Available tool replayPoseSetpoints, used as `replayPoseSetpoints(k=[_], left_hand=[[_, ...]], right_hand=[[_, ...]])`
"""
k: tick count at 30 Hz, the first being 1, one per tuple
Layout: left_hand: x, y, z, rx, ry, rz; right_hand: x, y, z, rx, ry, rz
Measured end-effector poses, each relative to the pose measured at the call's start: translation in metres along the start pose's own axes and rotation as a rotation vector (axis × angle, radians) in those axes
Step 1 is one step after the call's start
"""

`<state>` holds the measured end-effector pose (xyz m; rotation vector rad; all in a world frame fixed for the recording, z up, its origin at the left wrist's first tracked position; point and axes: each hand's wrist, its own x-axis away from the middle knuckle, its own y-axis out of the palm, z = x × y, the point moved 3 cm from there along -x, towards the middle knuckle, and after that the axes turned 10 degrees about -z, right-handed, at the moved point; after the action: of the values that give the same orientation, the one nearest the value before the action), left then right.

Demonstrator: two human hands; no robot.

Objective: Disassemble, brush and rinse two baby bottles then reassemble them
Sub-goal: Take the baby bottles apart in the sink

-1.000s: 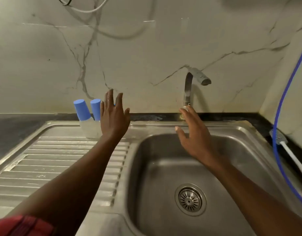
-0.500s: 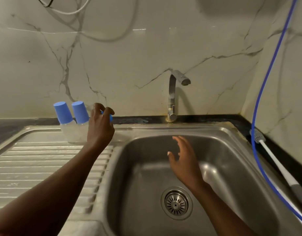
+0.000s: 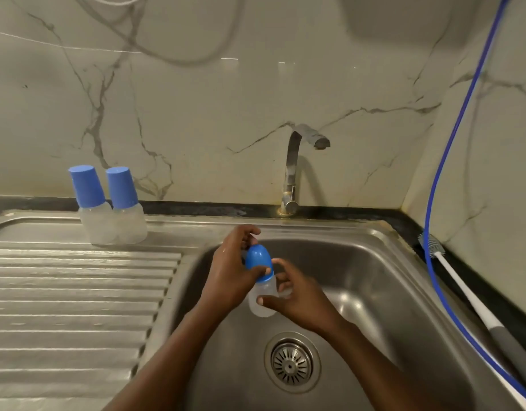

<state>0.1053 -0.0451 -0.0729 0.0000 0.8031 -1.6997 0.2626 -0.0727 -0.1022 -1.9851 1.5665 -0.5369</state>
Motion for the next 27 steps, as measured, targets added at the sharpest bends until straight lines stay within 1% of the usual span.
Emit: replayPoseSetpoints(k=[3,5,7,10,13,14,16,17,19,21,22,25,27], left_hand=[[-0.005,0.003,-0.011,0.075,-0.025,-0.041],[-0.007,0.006,-0.016,0.117,-0.053,-0.047],[-0.009,0.011,-0.020,0.166,-0.082,-0.071],[-0.005,0.020,-0.029,0.143,-0.149,-0.224],[0.000,0.028,-0.035,0.023,-0.172,-0.407],[0.000,0.028,-0.037,-0.034,-0.164,-0.416],[-0.001,0.024,-0.040,-0.113,-0.158,-0.363],[-0.002,0.021,-0.041,-0.148,-0.157,-0.338],[-0.002,0.017,-0.043,-0.238,-0.144,-0.328],[-0.001,0.016,-0.044,-0.311,-0.132,-0.343],[0.000,0.017,-0.044,-0.329,-0.123,-0.354],[0.000,0.020,-0.043,-0.320,-0.104,-0.361],[-0.002,0.022,-0.041,-0.303,-0.098,-0.364]], right_hand=[[-0.009,0.004,0.001,0.014,0.062,-0.013],[-0.014,0.005,0.007,-0.031,0.101,-0.016],[-0.016,0.000,0.013,-0.114,0.124,0.044],[-0.017,-0.006,0.024,-0.293,0.161,0.122],[-0.017,-0.004,0.028,-0.443,0.150,0.043],[-0.016,-0.002,0.027,-0.470,0.152,-0.003],[-0.013,0.000,0.024,-0.479,0.137,-0.086],[-0.014,-0.001,0.023,-0.454,0.124,-0.092],[-0.015,-0.008,0.021,-0.382,0.112,-0.024],[-0.013,-0.016,0.019,-0.347,0.157,0.059],[-0.011,-0.018,0.018,-0.336,0.193,0.074],[-0.007,-0.015,0.013,-0.308,0.275,0.027],[-0.007,-0.012,0.010,-0.321,0.270,0.004]])
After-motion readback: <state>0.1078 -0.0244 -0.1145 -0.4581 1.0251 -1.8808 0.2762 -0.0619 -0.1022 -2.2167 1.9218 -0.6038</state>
